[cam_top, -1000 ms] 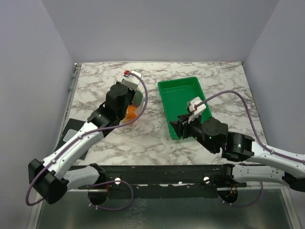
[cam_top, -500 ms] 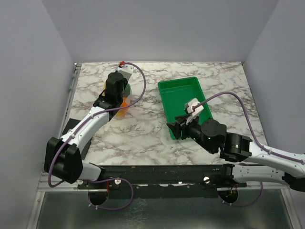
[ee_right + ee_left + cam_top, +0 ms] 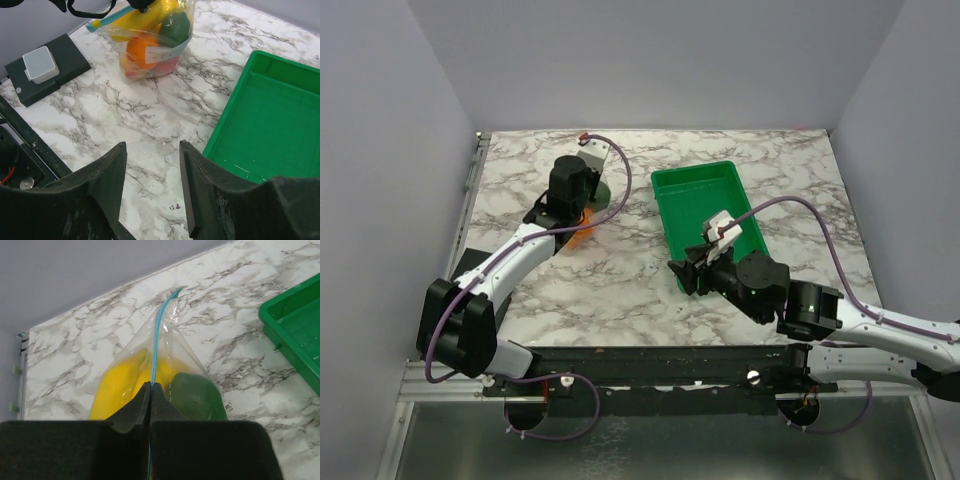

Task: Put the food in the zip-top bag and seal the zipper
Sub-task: Place the zipper food storage bag at the center of the board.

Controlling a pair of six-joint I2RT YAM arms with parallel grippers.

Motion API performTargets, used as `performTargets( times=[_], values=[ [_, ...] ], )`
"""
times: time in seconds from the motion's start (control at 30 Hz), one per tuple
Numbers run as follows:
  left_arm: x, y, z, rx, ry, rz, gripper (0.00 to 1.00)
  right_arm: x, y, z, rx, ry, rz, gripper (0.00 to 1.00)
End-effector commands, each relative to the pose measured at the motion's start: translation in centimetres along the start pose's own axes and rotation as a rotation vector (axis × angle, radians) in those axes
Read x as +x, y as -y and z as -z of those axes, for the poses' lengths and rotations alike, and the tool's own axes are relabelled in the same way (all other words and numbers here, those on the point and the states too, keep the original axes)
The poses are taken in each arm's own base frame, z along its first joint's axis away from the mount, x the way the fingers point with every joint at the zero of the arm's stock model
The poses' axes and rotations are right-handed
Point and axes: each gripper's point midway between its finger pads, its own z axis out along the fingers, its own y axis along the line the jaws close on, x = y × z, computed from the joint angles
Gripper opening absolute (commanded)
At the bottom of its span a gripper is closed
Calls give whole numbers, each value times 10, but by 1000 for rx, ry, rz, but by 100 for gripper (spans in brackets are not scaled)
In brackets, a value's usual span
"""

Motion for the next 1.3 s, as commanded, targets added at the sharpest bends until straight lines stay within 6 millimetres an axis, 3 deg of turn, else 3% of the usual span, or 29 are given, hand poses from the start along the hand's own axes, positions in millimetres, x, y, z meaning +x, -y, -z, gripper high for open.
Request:
performTargets(
  times=[0.0,0.2,0.4,0.6,1.0,1.27],
  values=[
    [17,50,6,140,-40,69,0,0,-3,0,-20,13,-20,52],
    [16,85,22,186,-58,88,0,0,1,6,-14,16,-37,52],
    [28,105,34,225,-89,185,0,1,2,10,-14,9,-49,52],
    [56,124,42,243,-182,287,0,2,3,10,-8,2,-50,52],
    [128,127,58,165,-345,366,0,7,-1,4,-7,-19,-50,52],
    [126,138,56,212,-360,373,0,11,0,2,9,-40,-51,56]
  ],
)
